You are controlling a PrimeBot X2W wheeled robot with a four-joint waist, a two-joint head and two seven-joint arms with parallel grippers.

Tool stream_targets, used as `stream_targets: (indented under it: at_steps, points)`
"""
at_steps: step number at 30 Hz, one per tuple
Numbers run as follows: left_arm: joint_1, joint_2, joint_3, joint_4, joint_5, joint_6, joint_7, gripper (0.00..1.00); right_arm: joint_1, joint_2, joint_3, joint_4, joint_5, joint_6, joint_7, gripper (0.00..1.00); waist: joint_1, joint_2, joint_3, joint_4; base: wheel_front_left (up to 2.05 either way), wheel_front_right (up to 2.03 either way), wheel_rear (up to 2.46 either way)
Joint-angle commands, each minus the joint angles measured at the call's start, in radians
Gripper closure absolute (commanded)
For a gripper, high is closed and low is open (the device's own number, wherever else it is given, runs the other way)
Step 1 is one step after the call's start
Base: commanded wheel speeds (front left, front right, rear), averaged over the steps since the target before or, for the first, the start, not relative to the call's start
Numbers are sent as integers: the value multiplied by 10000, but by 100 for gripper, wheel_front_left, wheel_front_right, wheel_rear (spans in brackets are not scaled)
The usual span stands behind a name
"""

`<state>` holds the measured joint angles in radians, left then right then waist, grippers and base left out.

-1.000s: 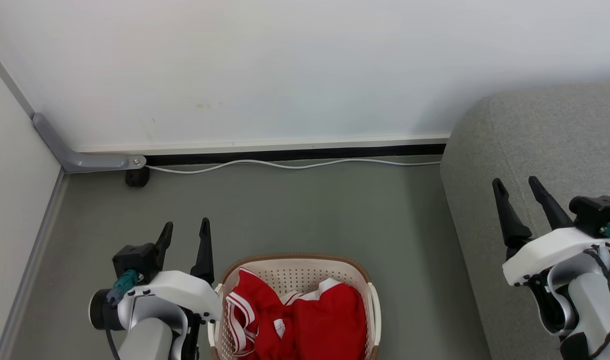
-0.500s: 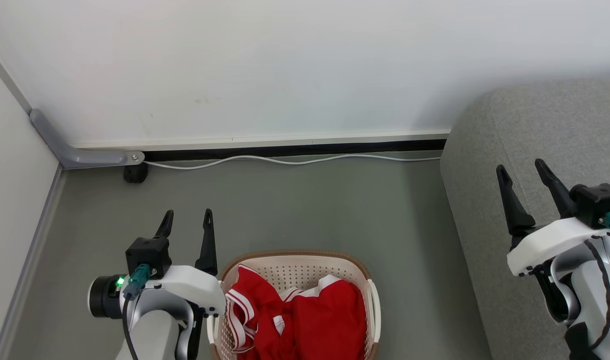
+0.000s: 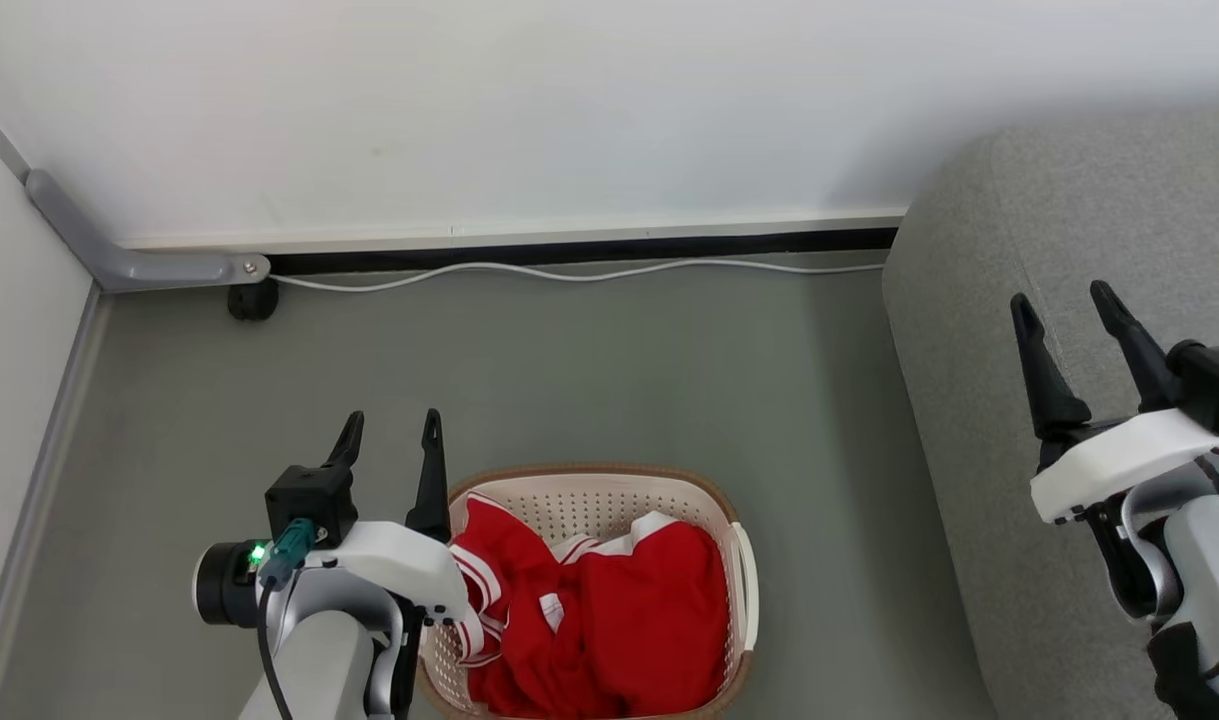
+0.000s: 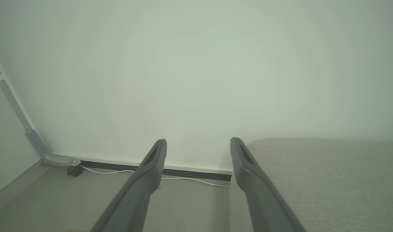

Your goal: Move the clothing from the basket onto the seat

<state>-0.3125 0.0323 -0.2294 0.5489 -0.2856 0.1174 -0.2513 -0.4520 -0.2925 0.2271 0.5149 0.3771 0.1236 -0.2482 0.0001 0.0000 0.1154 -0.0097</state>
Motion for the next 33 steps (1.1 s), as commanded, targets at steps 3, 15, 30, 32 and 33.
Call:
stream_targets:
  at_steps: [3,15,30,32,33]
  points:
    - [-594,179,-24,-301,-322,324,-105,0,-438,-331,8,-688,136,71,-136,0,0,0,634,-88,0,0,0]
    - [-1437,179,-1841,-511,-1674,1447,-105,0,-1301,-1220,-350,-2610,867,71,-136,0,0,0,3400,-370,0,0,0]
    - [-3435,179,-3979,1066,-3656,1926,-105,0,-2144,-2162,-526,-4304,1622,71,-136,0,0,0,6350,-899,0,0,0]
    - [-3711,179,-4164,1339,-3795,1922,-105,0,-2213,-2216,-528,-4472,1668,71,-136,0,0,0,6621,-987,0,0,0]
    - [-3836,179,-4283,1499,-3861,1909,-105,0,-2251,-2236,-525,-4554,1687,71,-136,0,0,0,6743,-1040,0,0,0]
